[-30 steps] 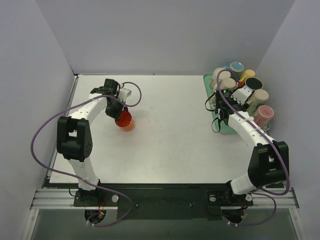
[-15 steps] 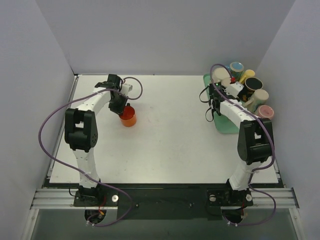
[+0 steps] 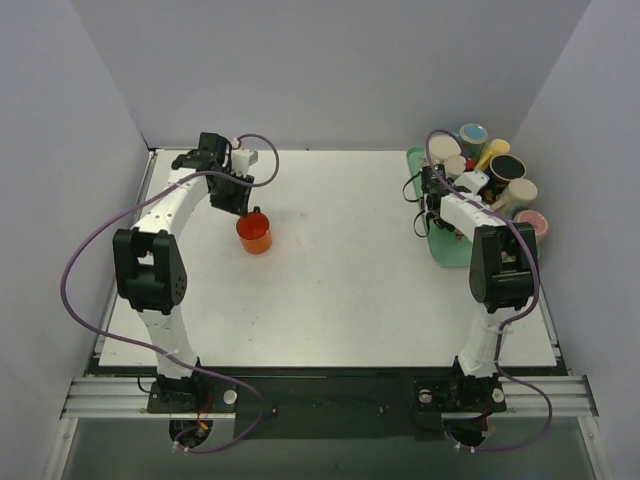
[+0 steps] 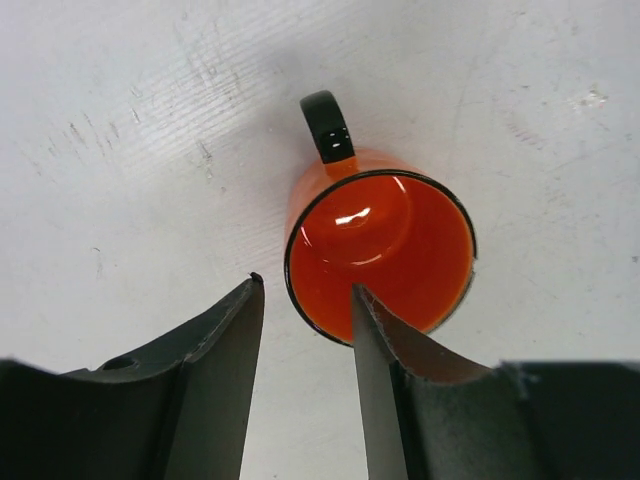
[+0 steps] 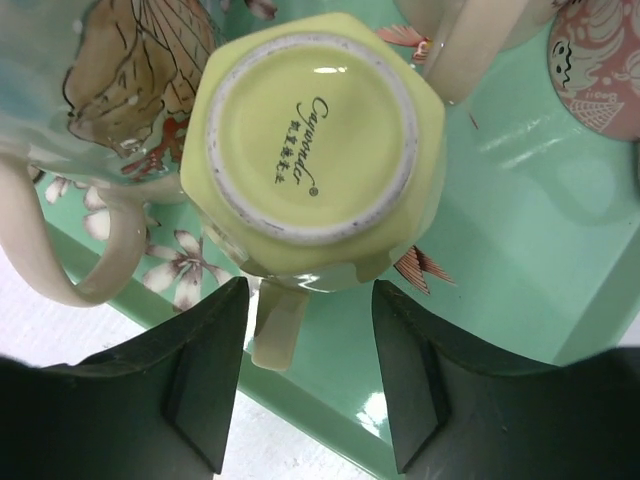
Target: Turn the mug right side up
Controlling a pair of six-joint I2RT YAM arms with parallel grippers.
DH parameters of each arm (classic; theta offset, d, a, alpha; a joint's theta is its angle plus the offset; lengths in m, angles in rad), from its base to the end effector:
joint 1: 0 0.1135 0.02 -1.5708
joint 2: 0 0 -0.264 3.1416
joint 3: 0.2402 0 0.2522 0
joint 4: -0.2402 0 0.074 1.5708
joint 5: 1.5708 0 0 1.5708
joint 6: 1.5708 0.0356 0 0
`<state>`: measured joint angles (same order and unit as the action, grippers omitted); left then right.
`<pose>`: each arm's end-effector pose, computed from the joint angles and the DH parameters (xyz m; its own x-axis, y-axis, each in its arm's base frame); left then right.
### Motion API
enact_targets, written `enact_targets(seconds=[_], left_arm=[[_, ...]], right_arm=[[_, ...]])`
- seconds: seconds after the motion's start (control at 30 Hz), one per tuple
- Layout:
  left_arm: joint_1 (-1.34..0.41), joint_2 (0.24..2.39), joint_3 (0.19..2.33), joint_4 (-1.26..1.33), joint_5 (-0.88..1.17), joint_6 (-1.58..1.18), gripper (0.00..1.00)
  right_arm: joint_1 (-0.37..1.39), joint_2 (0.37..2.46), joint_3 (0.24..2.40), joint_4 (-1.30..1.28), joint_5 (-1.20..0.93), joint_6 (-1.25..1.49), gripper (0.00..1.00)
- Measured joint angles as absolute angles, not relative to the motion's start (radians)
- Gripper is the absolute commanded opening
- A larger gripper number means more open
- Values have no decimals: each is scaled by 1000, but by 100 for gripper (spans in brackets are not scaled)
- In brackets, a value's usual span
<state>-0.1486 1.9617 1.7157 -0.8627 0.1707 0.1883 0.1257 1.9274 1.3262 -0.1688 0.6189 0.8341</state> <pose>0.4159 -0.0684 0.2585 -0.8283 0.3105 -0.4664 0.3826 0.9216 -0.0659 0.4213 0.0324 0.2001 -0.2336 0.5786 -0.7815 0.7206 0.6426 0.2604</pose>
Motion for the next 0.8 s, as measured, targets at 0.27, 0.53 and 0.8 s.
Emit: enact_targets(seconds=[0.27, 0.53, 0.8], left_arm=[[-163, 1827, 1715, -903, 241, 207, 51], [-215, 1717, 1692, -964, 353, 269, 55], [-358, 1445, 1501, -892, 374, 399, 71]], right_arm=[[124, 1929, 1322, -178, 606, 838, 0], [124, 1719, 1135, -186, 487, 786, 0], [128, 1310, 1054, -245, 239, 704, 0]])
